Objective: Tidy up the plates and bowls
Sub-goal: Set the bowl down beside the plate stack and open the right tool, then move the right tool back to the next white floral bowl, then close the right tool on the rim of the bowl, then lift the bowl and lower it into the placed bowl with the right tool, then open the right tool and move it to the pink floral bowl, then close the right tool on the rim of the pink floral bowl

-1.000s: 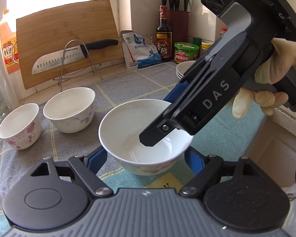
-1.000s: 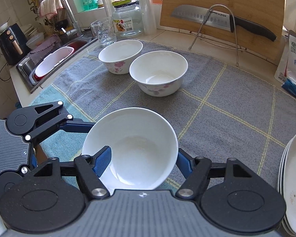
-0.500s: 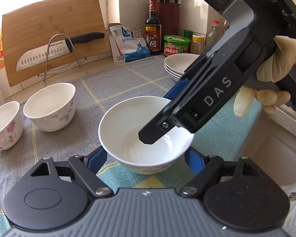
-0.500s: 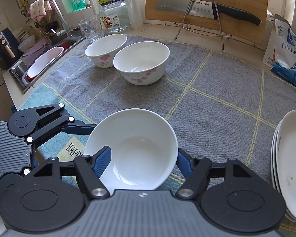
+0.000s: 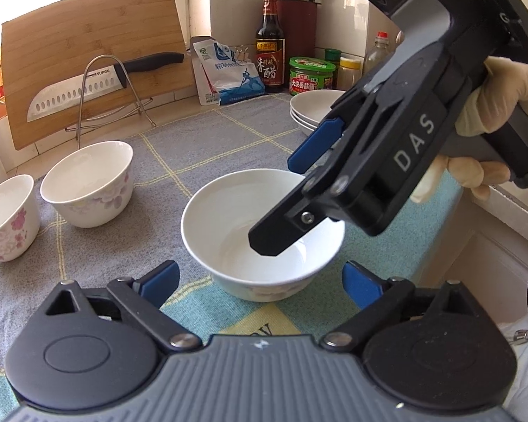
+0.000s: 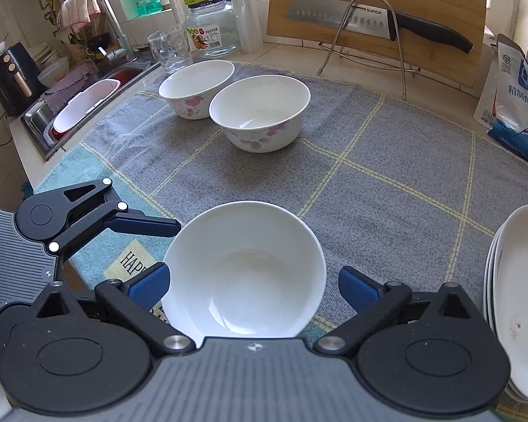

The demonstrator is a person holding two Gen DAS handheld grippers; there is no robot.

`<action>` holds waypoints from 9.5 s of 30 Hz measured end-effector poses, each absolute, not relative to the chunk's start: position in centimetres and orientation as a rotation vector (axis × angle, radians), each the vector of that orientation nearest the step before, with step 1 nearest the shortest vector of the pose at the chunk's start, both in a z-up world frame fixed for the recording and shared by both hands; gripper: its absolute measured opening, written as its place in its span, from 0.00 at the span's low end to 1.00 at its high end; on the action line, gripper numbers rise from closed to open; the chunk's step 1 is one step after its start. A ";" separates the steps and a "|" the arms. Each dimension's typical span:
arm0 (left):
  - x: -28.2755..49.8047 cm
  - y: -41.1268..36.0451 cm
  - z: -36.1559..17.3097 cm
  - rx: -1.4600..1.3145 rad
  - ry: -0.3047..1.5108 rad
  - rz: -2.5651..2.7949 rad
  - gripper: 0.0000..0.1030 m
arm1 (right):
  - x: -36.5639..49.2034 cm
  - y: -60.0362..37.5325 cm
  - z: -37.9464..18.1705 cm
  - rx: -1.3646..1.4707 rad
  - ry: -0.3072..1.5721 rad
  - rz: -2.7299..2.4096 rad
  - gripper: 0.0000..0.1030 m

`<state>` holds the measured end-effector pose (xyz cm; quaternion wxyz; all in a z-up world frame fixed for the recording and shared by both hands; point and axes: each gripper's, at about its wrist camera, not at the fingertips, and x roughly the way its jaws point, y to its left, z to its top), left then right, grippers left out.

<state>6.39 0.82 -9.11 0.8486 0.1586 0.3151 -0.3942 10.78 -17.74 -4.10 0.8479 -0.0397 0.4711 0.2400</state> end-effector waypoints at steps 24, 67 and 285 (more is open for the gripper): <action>11.1 6.2 -7.0 0.300 0.577 -0.529 0.96 | 15.4 -12.9 -1.0 -0.317 0.883 0.514 1.00; 20.4 3.5 -10.1 0.257 0.597 -0.496 0.94 | 29.8 -11.3 -4.5 -0.203 0.964 0.632 0.85; 25.0 12.1 -10.0 0.141 0.550 -0.402 0.95 | 35.7 0.6 -5.7 -0.168 1.040 0.780 0.73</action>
